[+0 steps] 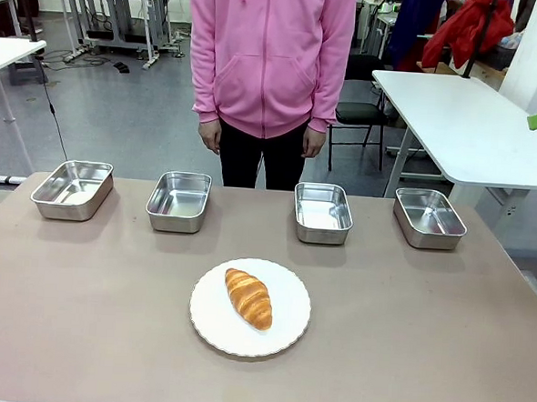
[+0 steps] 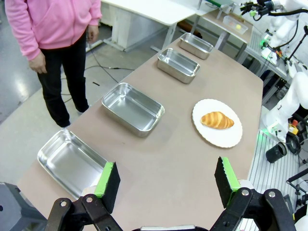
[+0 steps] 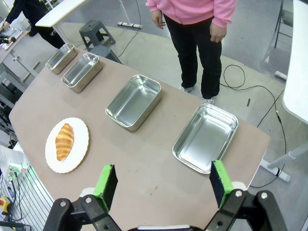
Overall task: Place the bread in the container.
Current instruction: Place the Butter Roll into the Airtight Container indicated by the human.
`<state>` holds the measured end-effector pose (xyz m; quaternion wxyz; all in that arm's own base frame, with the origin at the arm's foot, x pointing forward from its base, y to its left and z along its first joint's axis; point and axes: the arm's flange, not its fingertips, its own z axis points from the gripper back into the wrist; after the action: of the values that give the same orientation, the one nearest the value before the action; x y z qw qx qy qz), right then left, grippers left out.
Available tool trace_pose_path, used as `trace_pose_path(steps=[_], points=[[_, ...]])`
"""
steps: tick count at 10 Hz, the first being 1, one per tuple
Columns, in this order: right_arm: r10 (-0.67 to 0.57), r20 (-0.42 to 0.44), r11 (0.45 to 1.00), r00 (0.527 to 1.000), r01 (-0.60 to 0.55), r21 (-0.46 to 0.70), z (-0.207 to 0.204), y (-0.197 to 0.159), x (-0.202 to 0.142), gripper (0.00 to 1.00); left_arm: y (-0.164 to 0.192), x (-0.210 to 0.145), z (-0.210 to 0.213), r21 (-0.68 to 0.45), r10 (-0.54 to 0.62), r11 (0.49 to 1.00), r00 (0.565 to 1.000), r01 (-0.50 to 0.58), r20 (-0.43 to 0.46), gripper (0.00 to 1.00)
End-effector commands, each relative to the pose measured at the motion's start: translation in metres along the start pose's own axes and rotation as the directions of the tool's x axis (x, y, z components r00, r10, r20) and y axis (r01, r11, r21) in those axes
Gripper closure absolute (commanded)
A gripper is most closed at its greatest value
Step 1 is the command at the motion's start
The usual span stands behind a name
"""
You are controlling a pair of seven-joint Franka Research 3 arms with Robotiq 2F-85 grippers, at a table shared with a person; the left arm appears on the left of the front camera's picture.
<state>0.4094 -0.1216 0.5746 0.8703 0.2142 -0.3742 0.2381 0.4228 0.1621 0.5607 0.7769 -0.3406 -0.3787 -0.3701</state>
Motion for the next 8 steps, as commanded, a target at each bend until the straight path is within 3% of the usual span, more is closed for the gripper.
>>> trace_pose_path(steps=[1,8], points=[[0.006,0.022,1.000,1.000,-0.007,0.014,-0.0004,-0.0003,0.0017,0.00,-0.0001,-0.0003,0.0001,-0.001,-0.007,1.000,1.000,0.007,0.001,0.00],[0.006,0.022,1.000,1.000,-0.007,0.014,-0.0004,-0.0003,0.0017,0.00,-0.0001,-0.0003,0.0001,-0.001,-0.007,1.000,1.000,0.007,0.001,0.00]])
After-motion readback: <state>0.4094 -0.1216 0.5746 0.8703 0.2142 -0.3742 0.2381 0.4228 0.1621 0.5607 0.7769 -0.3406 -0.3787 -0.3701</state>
